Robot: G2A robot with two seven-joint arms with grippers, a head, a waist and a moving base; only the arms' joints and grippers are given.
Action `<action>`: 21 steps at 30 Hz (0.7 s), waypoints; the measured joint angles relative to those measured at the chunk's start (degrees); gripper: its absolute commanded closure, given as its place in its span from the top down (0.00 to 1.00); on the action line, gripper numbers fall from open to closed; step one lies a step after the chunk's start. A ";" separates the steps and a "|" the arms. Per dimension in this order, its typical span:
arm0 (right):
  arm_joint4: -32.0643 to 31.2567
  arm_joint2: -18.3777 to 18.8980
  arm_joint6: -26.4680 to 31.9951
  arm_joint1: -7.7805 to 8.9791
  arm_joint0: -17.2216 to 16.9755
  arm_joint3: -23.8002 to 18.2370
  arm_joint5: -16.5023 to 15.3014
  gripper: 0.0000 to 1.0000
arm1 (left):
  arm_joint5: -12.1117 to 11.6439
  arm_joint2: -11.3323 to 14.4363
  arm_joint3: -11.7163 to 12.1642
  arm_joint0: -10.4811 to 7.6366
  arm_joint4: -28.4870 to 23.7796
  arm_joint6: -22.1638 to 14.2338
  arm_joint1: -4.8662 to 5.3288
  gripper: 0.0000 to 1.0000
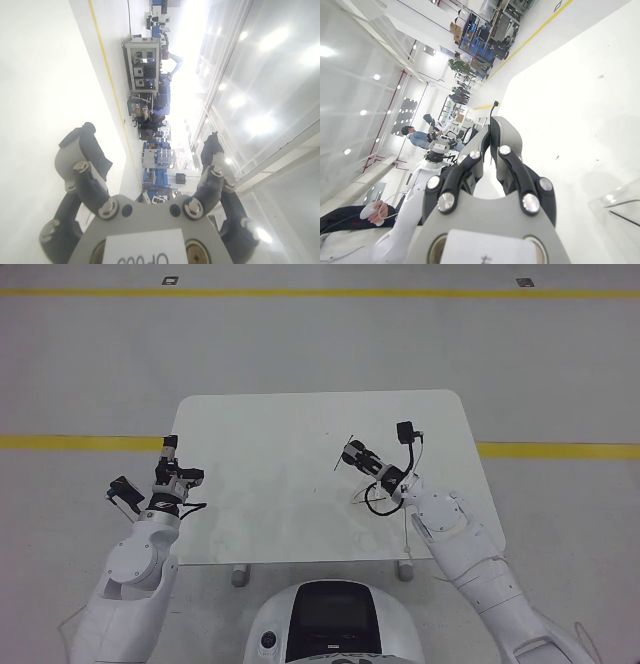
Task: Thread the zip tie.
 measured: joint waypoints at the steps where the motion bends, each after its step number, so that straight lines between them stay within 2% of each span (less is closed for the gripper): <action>1: 0.01 0.00 0.00 0.00 0.00 0.00 0.01 0.00 | 0.00 0.00 0.00 0.00 0.00 0.00 0.00 1.00; 5: 0.64 -0.01 -0.43 -0.06 -0.40 -0.47 0.21 0.00 | 0.00 0.00 0.00 0.00 0.00 0.00 0.00 1.00; 8: 0.22 -0.71 -2.06 -0.25 -1.44 -2.14 1.80 0.00 | -0.01 0.42 -0.18 -0.20 0.13 -0.95 -0.01 1.00; 12: 1.03 -3.33 -3.94 -1.02 -2.17 -3.92 4.56 0.00 | -0.08 1.70 -1.54 -0.18 3.27 -8.53 0.31 1.00; 16: 4.38 -5.34 -3.20 -1.72 -1.88 -3.94 5.64 0.00 | 0.80 2.48 -2.44 0.15 8.15 -14.76 0.73 1.00; 21: 4.49 -5.31 -3.15 -1.72 -1.84 -3.88 5.61 0.00 | 0.70 2.24 -2.41 0.11 9.29 -13.80 0.77 1.00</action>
